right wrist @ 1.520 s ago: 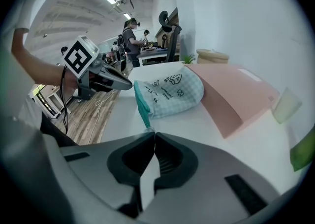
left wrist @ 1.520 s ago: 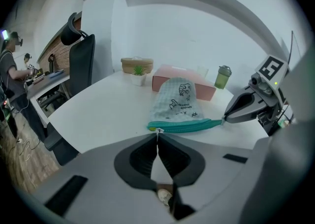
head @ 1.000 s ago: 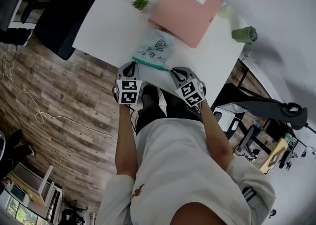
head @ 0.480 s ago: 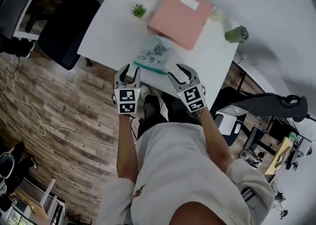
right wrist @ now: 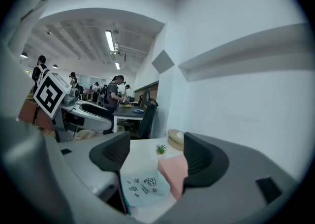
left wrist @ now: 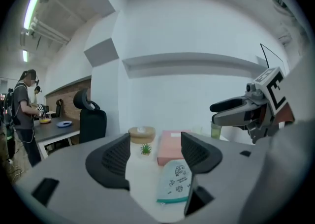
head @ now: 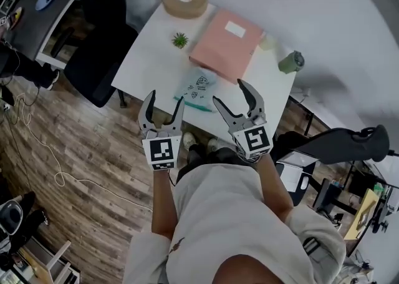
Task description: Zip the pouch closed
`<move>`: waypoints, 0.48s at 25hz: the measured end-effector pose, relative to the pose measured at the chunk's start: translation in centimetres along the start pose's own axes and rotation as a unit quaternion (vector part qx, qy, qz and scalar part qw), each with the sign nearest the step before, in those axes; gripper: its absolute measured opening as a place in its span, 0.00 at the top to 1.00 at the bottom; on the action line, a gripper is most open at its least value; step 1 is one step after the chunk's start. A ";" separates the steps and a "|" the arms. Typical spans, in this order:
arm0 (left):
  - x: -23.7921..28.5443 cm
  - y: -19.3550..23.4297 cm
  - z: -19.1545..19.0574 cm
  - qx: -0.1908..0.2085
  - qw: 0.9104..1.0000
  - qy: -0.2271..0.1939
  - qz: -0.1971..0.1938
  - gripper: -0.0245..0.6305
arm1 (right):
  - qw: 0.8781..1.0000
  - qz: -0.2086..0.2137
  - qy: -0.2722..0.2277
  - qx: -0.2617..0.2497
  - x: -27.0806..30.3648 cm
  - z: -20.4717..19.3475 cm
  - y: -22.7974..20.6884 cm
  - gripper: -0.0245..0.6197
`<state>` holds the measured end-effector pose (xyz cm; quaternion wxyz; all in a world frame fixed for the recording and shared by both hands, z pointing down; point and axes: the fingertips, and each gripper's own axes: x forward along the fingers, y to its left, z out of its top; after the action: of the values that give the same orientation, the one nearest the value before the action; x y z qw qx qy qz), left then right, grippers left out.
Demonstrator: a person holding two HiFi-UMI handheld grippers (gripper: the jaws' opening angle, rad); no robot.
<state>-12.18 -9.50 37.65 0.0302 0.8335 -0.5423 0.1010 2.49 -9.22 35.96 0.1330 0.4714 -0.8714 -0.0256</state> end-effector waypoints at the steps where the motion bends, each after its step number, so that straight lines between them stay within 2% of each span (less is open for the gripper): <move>1: -0.4 -0.1 1.2 0.003 1.000 -0.012 0.005 0.48 | 1.000 -0.002 -0.016 -0.001 -0.5 1.1 -0.3 0.44; 6: -2.7 -1.7 6.2 0.005 0.997 -0.064 0.038 0.43 | 0.998 -0.022 -0.063 0.004 -3.4 4.2 -2.0 0.42; 12: -4.5 -4.8 7.8 0.022 0.996 -0.063 0.061 0.41 | 0.996 -0.017 -0.090 0.008 -6.3 5.3 -3.3 0.42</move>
<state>-8.48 -4.76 29.40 -0.0290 0.8038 -0.5910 0.0620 7.15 -6.25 28.96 0.0500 0.4829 -0.8720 -0.0633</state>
